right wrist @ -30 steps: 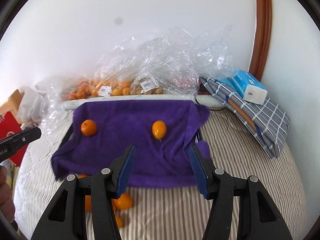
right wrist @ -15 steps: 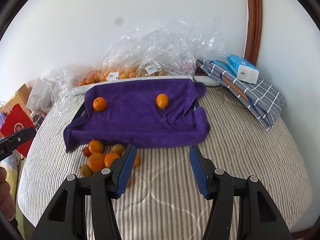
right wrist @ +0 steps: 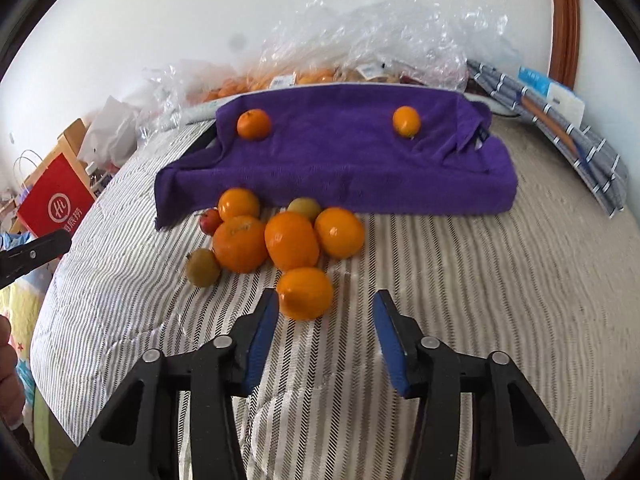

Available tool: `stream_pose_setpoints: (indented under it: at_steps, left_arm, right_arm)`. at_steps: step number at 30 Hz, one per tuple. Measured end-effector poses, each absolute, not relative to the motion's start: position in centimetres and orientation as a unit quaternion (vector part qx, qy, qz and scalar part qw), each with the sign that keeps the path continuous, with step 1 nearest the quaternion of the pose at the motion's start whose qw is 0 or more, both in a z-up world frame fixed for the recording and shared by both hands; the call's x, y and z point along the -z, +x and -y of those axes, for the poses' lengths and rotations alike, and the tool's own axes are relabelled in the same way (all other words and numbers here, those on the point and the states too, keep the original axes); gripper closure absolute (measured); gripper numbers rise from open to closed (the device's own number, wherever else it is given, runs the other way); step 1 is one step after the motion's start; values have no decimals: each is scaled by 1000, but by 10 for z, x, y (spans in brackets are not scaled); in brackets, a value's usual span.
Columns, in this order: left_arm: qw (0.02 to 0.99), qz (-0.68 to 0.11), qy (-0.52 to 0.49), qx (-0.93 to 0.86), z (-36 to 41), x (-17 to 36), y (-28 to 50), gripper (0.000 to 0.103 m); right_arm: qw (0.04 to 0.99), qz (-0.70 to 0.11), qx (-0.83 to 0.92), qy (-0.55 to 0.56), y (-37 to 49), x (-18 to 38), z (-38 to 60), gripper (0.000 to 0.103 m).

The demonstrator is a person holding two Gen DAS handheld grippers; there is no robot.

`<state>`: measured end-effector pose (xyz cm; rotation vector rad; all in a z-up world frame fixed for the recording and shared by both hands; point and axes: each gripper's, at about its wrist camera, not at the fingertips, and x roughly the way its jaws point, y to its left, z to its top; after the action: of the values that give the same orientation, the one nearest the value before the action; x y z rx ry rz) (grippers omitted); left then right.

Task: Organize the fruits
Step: 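Grasp another orange with the right tool while the left tool approaches a kiwi, then grasp the small brown kiwi with the left tool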

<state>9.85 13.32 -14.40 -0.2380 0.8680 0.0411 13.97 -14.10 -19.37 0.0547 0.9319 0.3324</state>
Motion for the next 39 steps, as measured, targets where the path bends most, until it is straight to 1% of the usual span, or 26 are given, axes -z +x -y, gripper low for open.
stream_pose_setpoints:
  at_steps: [3,6,7,8,18,23,26,28,29,30,31,39]
  left_arm:
    - [897,-426,-119,-24,-137,153,98,40]
    - [895,-432,-113,-21,-133,158,102,40]
    - [896,-430,-110,-17,-131,159,103,40]
    - [896,-430,-108,-14,-128,160,104,40]
    - [889,-441,-97,69,-70,179,129,41]
    - [886,-445,-89,93,-44,187,138,42]
    - [886,-445,-83,96,-33,192,142,50]
    - [882,-451,-96,100,-32,196,147,64]
    - [879,-456,-99,102,-30,197,149,67]
    - [876,-459,-100,104,-29,199,151,75]
    - [880,-456,-93,100,-28,199,152,78]
    - [891,-444,-69,69,-52,198,133,78]
  right_arm:
    - [876,-452,-165,26,144,204,133,55]
    - [877,-451,-163,24,147,209,128,59]
    - [879,-447,-164,22,146,209,127,65]
    - [878,-448,-169,21,147,210,127,69]
    - [897,-424,-124,0,141,207,171,69]
    - [895,-432,-109,2,144,211,197,69]
    - [896,-429,-112,10,145,213,203,69]
    - [897,-428,-112,15,145,213,204,69]
    - [896,-430,-111,14,145,214,203,69]
    - [896,-430,-108,8,144,214,201,69]
    - [898,-427,-106,2,143,214,200,69]
    - [902,-419,-107,-17,137,213,196,69]
